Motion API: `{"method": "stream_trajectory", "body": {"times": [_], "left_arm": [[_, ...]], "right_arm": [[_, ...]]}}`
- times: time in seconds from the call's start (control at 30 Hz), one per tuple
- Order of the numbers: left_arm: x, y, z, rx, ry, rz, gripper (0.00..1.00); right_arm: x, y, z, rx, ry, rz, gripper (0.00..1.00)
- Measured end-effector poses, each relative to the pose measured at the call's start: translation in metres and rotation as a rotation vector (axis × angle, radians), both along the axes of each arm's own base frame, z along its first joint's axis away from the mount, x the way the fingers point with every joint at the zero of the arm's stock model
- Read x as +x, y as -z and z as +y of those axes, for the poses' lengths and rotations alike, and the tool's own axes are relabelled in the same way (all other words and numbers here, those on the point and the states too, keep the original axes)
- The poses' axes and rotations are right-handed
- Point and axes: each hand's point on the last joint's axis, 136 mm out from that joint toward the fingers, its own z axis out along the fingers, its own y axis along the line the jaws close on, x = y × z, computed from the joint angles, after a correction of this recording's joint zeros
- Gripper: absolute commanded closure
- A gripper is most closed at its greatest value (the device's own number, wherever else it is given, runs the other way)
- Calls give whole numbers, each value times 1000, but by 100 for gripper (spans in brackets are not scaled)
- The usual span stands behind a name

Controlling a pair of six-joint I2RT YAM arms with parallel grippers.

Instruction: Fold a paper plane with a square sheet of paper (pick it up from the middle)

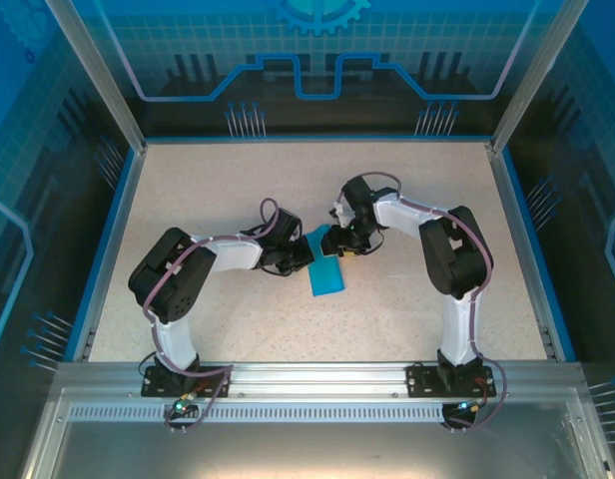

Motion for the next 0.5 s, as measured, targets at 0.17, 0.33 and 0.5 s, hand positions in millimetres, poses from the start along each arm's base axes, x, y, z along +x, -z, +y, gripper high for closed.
{"method": "stream_trajectory", "body": {"times": [0.17,0.33,0.5], "left_arm": [[0,0,0,3,2,-1,97],[0,-1,0,8,3,2,98],[0,-1,0,15,1,5,97]], "right_arm": [[-5,2,-1,2,-17,8,53],[-9,6,-1,5,-34,19,57],[-9,9,-2,-2,-37,22,60]]}}
